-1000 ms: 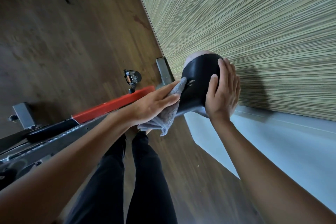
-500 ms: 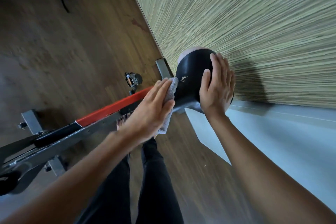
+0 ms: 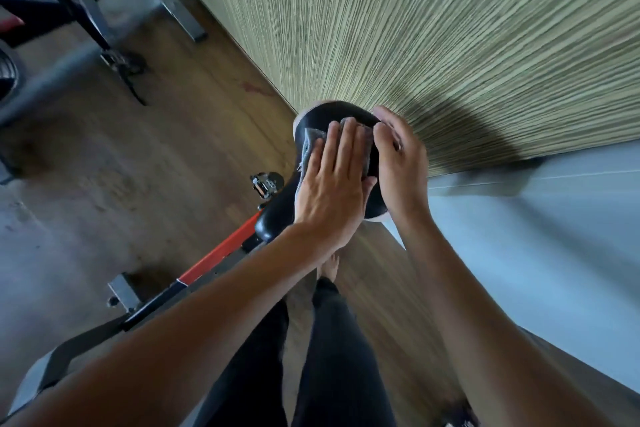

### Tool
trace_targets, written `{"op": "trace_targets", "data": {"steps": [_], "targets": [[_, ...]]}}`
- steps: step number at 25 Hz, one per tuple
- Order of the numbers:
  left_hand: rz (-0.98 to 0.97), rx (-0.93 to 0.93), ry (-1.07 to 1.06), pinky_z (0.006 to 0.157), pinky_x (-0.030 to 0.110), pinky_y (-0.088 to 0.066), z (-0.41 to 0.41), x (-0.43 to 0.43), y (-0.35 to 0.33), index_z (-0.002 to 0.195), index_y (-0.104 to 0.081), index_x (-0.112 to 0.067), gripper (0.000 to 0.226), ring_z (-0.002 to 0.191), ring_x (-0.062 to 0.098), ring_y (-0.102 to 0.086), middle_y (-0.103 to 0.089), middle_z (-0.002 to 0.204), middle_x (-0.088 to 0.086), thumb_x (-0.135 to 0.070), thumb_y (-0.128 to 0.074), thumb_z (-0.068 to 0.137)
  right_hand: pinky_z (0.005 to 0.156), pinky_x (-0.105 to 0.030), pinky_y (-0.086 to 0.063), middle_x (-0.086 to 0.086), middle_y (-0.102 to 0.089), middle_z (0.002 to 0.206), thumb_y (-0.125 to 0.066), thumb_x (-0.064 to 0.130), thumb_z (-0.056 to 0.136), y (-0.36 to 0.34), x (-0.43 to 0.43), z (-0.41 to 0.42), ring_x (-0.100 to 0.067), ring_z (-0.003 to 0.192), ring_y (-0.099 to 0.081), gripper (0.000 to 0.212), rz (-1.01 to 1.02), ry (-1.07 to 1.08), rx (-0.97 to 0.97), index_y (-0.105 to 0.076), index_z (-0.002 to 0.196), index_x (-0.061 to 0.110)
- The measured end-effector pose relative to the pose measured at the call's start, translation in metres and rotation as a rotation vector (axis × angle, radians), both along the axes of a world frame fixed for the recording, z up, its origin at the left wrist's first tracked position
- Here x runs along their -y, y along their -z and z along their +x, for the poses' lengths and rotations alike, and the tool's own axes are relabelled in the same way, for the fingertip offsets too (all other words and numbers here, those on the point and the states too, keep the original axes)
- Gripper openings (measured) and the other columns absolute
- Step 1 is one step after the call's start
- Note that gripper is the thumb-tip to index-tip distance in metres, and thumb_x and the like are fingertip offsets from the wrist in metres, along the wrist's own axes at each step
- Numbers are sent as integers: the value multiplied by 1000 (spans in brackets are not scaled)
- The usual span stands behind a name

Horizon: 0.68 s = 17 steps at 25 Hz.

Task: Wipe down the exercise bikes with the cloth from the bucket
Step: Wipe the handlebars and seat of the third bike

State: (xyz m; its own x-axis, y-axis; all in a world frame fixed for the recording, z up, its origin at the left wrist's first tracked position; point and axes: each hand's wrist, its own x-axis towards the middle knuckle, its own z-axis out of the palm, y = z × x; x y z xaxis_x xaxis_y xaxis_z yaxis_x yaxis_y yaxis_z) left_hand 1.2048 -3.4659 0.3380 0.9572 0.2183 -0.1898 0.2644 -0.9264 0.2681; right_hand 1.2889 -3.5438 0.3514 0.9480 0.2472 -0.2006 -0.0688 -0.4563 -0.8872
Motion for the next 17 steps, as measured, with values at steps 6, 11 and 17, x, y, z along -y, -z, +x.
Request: {"op": "trace_targets", "data": {"steps": [6,11,17], "targets": [[-333,92,-73,125,45,-9,-2,-26,-26,155,-22,-9,51,153,23,-7,-17,164,10,-21,-25,106,114,-37,-39,0,-54,144,-43,25,105,-21,-23,-22,-8,133,-48,37,16,65,13,-55,138,15],[-401,151,-292,121,44,-25,-56,-64,-21,143,-42,-7,44,146,27,-31,-41,152,14,-19,-24,105,124,-44,-2,-9,-14,166,-33,53,103,9,-53,-63,-29,154,1,62,-564,-205,193,-31,154,19],[-398,-10,-305,124,43,-16,-71,-38,-9,155,-25,-11,56,151,20,-20,-27,162,6,-34,-20,105,121,-47,-24,-10,-36,158,-40,46,103,33,-25,-39,-36,150,-24,51,-659,-457,618,-52,144,18]]}}
